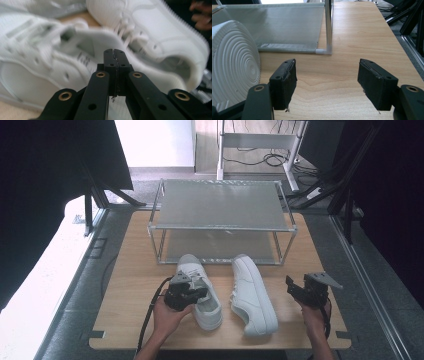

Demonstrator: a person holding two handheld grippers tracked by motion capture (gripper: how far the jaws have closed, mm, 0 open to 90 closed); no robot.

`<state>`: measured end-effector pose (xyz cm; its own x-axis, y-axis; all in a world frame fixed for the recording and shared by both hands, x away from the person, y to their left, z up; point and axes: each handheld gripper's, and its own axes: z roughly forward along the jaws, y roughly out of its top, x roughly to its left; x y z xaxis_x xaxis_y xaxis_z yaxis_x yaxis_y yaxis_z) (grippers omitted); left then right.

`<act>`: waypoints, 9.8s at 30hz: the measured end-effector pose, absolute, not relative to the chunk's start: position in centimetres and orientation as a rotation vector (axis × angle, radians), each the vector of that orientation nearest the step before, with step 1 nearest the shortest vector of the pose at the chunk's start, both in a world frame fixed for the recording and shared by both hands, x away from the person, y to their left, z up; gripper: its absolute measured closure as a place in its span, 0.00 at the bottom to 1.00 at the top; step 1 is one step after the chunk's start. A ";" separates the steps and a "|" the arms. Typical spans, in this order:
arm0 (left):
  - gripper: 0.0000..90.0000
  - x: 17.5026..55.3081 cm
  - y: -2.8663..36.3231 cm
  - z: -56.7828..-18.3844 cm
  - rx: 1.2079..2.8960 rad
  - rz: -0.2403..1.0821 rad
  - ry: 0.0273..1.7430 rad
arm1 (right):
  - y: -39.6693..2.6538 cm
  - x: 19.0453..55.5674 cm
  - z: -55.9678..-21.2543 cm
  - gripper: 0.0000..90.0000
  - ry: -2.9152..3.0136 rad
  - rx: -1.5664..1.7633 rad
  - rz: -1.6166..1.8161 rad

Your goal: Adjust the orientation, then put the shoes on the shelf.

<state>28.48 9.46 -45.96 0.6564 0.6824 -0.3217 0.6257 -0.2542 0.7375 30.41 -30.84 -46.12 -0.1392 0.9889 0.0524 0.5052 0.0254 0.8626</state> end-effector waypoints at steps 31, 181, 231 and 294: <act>0.91 28.0 15.4 -45.2 1.926 0.054 1.091 | -30.7 30.6 -46.5 0.35 1.741 1.515 1.009; 0.37 28.0 21.3 -39.9 1.731 0.278 1.141 | -28.4 24.3 -41.2 0.54 2.164 0.942 1.333; 0.59 29.8 15.0 -44.8 2.182 0.315 1.177 | -31.1 30.8 -44.5 0.62 2.179 1.226 0.842; 0.93 29.5 19.7 -45.1 1.673 0.081 1.219 | -33.0 32.0 -44.7 0.95 2.186 1.427 1.340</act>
<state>29.49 19.70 -45.08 0.4854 0.7376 -0.4694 0.6692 0.0321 0.7424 32.02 -33.01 -44.75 -0.5105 0.8109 0.2859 0.6228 0.1194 0.7732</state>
